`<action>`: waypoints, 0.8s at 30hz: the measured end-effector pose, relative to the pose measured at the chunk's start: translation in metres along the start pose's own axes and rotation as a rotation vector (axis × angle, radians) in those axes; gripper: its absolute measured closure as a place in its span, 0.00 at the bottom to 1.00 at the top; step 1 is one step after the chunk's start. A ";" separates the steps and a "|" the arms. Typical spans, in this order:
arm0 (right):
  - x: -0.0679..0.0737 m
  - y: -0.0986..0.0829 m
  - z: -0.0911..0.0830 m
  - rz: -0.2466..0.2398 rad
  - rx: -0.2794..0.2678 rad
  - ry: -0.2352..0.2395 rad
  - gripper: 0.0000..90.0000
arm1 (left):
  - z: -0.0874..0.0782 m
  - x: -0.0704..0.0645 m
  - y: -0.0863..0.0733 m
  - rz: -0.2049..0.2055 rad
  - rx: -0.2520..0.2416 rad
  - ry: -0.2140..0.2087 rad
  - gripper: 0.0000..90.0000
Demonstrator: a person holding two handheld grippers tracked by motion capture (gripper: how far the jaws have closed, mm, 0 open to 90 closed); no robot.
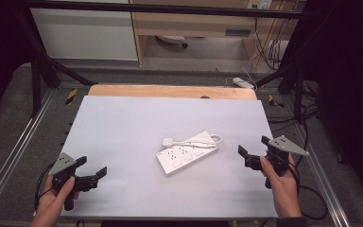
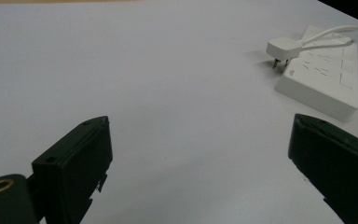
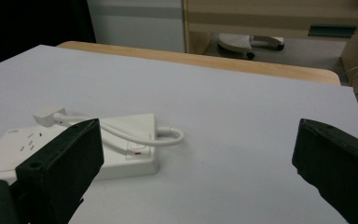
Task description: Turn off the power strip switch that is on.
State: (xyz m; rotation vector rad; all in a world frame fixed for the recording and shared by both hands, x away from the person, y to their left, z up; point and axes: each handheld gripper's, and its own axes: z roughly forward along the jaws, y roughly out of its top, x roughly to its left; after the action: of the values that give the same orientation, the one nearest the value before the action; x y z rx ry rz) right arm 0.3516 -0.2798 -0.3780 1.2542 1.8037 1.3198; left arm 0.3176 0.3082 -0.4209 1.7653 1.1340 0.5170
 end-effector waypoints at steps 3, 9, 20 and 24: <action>-0.004 -0.008 -0.002 0.011 0.010 -0.007 0.03 | 0.000 0.000 0.000 0.000 0.000 0.000 0.07; -0.011 -0.021 -0.007 0.027 0.026 -0.028 0.03 | 0.000 0.000 0.000 0.000 0.000 0.000 0.07; -0.012 -0.046 -0.003 0.033 0.076 -0.027 0.03 | 0.000 0.000 0.000 0.000 0.003 0.000 0.07; -0.007 -0.054 0.003 0.030 0.102 -0.009 0.03 | 0.000 0.000 0.000 0.000 0.002 -0.001 0.07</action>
State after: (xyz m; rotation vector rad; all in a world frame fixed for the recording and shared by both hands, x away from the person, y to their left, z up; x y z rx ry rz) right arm 0.3376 -0.2893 -0.4299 1.3433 1.8736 1.2502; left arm 0.3174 0.3080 -0.4209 1.7670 1.1348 0.5149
